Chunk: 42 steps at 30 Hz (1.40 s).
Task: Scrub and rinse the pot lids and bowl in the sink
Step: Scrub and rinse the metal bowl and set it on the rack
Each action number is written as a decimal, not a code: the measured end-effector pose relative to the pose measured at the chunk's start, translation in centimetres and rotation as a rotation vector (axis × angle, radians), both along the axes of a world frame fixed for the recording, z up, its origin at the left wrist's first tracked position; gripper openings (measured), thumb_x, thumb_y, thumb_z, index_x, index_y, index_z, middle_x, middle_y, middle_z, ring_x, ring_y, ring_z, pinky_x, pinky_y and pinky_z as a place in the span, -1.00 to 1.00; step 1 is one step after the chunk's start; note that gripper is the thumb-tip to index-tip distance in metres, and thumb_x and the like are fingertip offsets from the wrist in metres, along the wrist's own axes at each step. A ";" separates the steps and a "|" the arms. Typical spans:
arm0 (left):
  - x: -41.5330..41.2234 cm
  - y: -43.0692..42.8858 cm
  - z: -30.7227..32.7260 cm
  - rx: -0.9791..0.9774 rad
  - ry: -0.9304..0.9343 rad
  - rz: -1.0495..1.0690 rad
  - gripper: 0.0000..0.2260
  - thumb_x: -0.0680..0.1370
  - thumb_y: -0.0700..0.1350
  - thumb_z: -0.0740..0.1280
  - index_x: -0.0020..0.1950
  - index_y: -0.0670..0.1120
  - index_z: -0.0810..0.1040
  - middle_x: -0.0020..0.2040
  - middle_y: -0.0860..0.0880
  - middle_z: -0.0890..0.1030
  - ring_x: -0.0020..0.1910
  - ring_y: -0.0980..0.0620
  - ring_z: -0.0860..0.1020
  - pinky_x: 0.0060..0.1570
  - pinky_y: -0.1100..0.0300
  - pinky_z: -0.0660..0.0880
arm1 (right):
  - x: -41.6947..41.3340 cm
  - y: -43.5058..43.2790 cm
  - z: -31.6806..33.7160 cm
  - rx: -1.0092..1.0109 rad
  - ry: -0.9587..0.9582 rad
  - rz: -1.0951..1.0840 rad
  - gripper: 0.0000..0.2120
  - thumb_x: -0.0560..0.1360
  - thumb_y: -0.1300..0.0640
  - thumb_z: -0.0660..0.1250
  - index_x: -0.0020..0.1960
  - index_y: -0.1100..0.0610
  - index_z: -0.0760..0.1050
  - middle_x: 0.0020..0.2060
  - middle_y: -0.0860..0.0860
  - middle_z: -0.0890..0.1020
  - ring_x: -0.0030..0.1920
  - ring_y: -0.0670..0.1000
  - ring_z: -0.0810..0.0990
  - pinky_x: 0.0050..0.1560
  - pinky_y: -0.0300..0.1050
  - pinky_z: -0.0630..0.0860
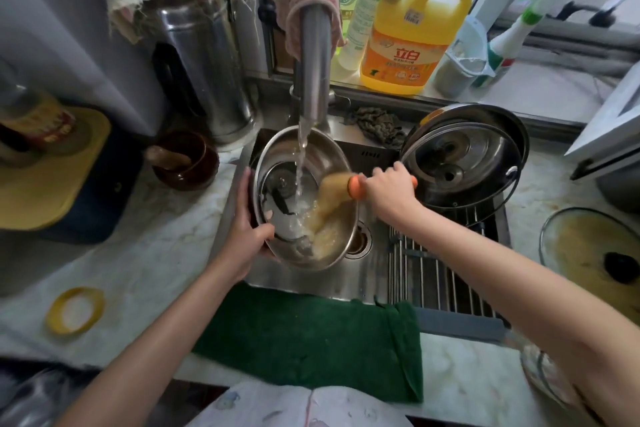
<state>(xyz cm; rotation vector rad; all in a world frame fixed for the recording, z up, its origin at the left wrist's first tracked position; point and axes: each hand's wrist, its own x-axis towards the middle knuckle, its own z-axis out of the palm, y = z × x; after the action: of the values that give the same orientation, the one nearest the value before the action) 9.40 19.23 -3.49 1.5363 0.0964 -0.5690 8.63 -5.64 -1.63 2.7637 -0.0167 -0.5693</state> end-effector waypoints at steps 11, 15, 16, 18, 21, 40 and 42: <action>0.5 -0.5 0.9 0.004 0.111 0.103 -0.13 0.48 -0.48 0.17 0.48 0.34 -0.01 0.49 0.05 0.21 0.30 -0.17 0.41 -0.40 -0.11 0.60 | -0.9 4.0 -2.6 0.042 0.161 -0.148 -0.69 0.55 0.21 0.13 0.26 0.10 0.46 0.19 0.05 0.56 0.18 0.16 0.55 0.19 0.00 0.30; 0.2 -1.1 0.5 0.099 0.151 0.109 -0.10 0.43 -0.51 0.17 0.51 0.29 -0.02 0.50 0.04 0.15 0.34 -0.21 0.35 -0.46 -0.04 0.59 | -2.0 5.8 -2.3 0.331 0.440 -0.190 -0.73 0.51 0.13 0.21 0.14 0.20 0.54 -0.05 0.03 0.62 -0.06 0.09 0.60 -0.12 -0.12 0.42; 0.1 -1.1 0.4 0.119 0.159 0.106 -0.09 0.43 -0.52 0.17 0.51 0.29 -0.02 0.51 0.06 0.14 0.34 -0.22 0.35 -0.47 -0.02 0.59 | -1.9 5.8 -2.3 0.422 0.518 -0.216 -0.73 0.49 0.14 0.23 0.10 0.23 0.58 -0.15 0.05 0.63 -0.19 0.06 0.58 -0.23 -0.15 0.43; 0.1 -1.1 0.3 0.118 0.181 0.103 -0.10 0.43 -0.52 0.17 0.51 0.28 0.00 0.50 0.05 0.14 0.31 -0.26 0.38 -0.51 0.02 0.57 | -1.8 5.2 -2.6 0.483 0.632 -0.259 -0.75 0.47 0.17 0.28 0.07 0.26 0.60 -0.15 0.13 0.67 -0.28 0.03 0.54 -0.32 -0.16 0.44; 0.4 -0.1 -0.2 0.071 0.222 0.116 -0.10 0.42 -0.50 0.19 0.49 0.31 0.03 0.48 -0.01 0.21 0.22 -0.25 0.45 -0.49 0.01 0.57 | -1.5 3.7 -2.5 0.362 0.456 -0.386 -0.71 0.50 0.08 0.26 0.14 0.22 0.53 0.05 0.08 0.64 -0.06 0.08 0.60 -0.14 -0.13 0.46; -0.3 0.3 0.9 -0.168 0.391 0.193 -0.51 0.39 -0.51 0.04 0.05 -0.03 0.50 -0.21 -0.11 0.61 -0.24 -0.11 0.58 -0.53 0.03 0.56 | -1.3 4.6 -1.6 0.416 -0.119 0.047 -0.46 0.53 0.15 0.21 0.47 -0.14 0.22 0.03 0.04 0.53 -0.04 0.16 0.59 -0.26 -0.09 0.32; -0.2 0.4 1.5 -0.161 0.337 0.167 -0.44 0.32 -0.46 0.13 0.18 0.03 0.45 -0.08 -0.09 0.59 -0.15 -0.13 0.58 -0.50 -0.01 0.57 | -1.1 5.0 -1.8 0.372 -0.156 -0.027 -0.41 0.52 0.14 0.23 0.51 -0.08 0.15 0.11 0.06 0.52 0.03 0.17 0.59 -0.21 -0.07 0.34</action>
<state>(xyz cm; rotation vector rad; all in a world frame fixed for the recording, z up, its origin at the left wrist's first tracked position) 9.23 19.65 -2.01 1.2517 0.4235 -0.6808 7.57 -0.65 -3.38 3.1684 0.0182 -0.3945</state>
